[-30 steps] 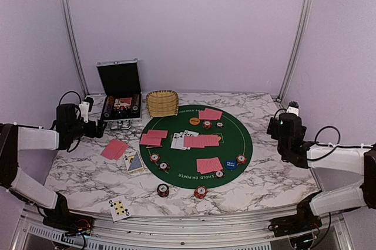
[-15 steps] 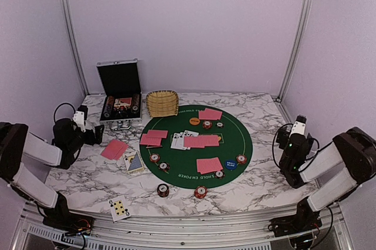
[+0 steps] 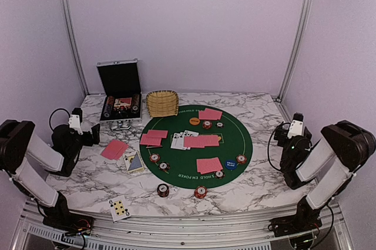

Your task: Distribute texas hold em gaming equipment

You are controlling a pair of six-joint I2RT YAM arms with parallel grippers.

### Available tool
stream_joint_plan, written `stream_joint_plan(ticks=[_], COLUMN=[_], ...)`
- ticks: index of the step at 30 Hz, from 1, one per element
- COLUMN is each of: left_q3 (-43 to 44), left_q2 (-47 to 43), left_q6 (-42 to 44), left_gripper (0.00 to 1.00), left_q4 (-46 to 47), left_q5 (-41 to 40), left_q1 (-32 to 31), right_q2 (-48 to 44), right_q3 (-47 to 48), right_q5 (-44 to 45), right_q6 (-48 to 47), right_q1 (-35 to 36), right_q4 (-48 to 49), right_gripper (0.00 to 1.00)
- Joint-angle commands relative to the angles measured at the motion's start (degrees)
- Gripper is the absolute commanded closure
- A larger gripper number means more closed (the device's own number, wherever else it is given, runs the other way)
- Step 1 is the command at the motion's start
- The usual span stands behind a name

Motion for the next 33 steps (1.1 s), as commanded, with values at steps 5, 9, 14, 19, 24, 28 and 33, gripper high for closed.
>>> stream_joint_plan(ticks=[5,9,14,19,24,28,33], left_q3=[0.96,0.95,0.96,1.02,1.04,1.05,1.05], left_q2=[0.38,0.36,0.32,0.28,0.26,0.32,0.27], left_q6=[-0.99,-1.06,-1.09,-1.2,-1.33,-1.34,-1.27], left_gripper=[0.01,0.01,0.01,0.01,0.01,0.01,0.01], left_q4=[2.38,2.3,2.21,2.18,2.12,2.12,2.12], left_q5=[-2.88,-3.1,-3.14,-3.39,-3.38,-3.48,-3.51], left_q1=[0.35,0.42,0.39,0.37,0.41,0.35,0.35], right_q2=[-0.31,-1.91,-0.66,0.5,-0.3,0.01,0.11], right_q3=[0.84,2.87,5.5,4.99,5.1,4.66,4.8], right_q5=[-6.66,-13.67,-28.95,-31.9,-31.82,-31.68,-31.72], right_q6=[-0.23,1.99,5.67,4.93,5.34,4.75,4.71], right_q1=[-1.85,-4.84,-10.98,-12.04,-12.06,-11.83,-11.77], right_q4=[2.48,-5.56,-12.43,-9.19,-10.88,-9.42,-9.6], right_gripper=[0.01,0.01,0.01,0.01,0.01,0.01,0.01])
